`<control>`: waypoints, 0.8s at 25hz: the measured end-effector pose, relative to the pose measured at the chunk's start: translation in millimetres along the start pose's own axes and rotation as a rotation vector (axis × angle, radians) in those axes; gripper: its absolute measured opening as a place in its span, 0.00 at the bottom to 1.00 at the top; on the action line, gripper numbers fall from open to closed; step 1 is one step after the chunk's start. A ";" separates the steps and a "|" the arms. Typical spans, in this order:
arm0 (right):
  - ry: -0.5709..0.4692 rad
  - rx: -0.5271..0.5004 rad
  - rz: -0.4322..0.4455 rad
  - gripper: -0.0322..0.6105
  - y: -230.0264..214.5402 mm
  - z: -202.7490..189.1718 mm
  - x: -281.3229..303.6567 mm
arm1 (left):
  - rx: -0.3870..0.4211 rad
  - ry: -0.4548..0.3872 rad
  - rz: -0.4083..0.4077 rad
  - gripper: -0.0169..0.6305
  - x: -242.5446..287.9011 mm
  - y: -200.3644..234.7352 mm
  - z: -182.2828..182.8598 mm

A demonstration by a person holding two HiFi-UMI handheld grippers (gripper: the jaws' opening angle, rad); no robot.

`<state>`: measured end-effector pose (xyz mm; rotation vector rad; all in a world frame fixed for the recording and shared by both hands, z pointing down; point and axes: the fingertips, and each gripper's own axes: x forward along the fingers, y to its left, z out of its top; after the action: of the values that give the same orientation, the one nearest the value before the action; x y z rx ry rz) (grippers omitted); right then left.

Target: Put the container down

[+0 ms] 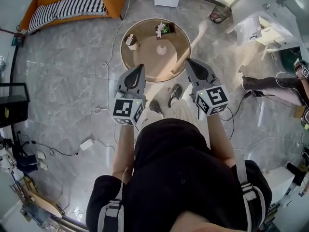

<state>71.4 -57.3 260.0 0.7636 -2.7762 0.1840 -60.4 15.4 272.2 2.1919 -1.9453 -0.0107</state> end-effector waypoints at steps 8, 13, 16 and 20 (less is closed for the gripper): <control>-0.020 -0.010 0.000 0.06 3.1 7.6 -12.8 | 0.005 -0.018 0.001 0.05 -6.6 6.1 8.6; -0.032 -0.009 0.003 0.06 4.2 9.7 -18.2 | 0.010 -0.015 0.001 0.05 -6.7 3.4 8.9; -0.040 -0.006 0.007 0.06 3.0 11.2 -21.4 | 0.009 -0.015 0.002 0.05 -5.8 -0.9 9.5; -0.048 -0.014 0.009 0.06 1.8 14.1 -23.2 | 0.010 -0.011 0.001 0.05 -3.3 -5.2 10.2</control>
<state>86.7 -47.2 240.0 0.7617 -2.8232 0.1500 -57.2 17.6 261.0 2.2015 -1.9563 -0.0135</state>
